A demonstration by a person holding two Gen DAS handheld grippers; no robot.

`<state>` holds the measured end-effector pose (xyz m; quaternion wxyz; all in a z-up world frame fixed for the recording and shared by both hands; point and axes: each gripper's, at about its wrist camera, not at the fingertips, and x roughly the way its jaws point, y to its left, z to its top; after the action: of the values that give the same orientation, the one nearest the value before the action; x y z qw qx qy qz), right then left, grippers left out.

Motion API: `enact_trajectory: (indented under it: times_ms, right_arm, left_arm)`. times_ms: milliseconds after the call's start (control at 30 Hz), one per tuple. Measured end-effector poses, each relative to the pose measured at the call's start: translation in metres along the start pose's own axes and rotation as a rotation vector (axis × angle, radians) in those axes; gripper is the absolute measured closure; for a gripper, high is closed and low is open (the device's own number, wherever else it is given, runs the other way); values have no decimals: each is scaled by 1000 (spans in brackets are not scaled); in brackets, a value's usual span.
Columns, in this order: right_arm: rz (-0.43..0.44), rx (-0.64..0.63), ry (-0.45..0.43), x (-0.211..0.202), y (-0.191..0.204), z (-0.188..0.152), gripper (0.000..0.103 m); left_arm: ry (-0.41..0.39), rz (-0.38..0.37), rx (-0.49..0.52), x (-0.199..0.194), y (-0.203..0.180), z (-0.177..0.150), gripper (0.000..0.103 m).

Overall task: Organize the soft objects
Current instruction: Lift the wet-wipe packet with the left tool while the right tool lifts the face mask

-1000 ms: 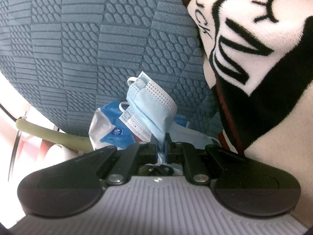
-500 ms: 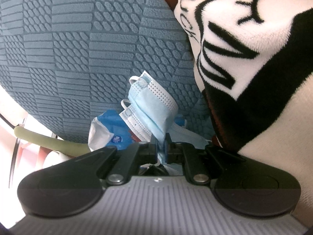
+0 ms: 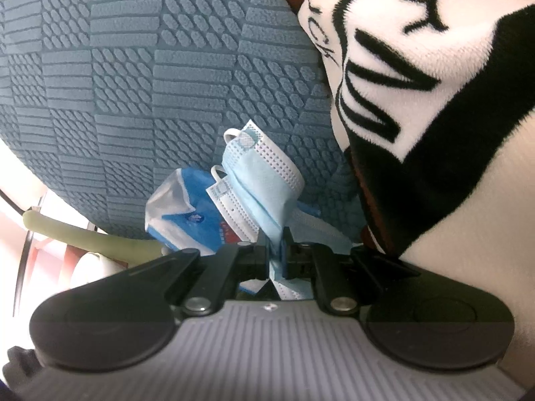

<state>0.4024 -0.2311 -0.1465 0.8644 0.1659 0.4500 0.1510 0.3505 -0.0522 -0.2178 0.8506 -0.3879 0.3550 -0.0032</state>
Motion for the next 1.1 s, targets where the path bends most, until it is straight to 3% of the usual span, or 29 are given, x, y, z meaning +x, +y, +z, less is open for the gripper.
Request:
enact_trajectory:
  times_ms: [333, 433, 600, 1100]
  right_arm:
    - [14, -8, 11, -4, 9, -14, 93]
    - [39, 4, 2, -9, 11, -22, 93]
    - [60, 17, 3, -13, 25, -39, 93]
    - [121, -54, 34, -33, 63, -97, 93]
  left_arm:
    - [30, 8, 45, -59, 17, 16, 99]
    - [26, 16, 58, -61, 28, 14, 100]
    - [29, 18, 87, -74, 33, 18, 100]
    - [28, 59, 191, -164, 74, 22, 103]
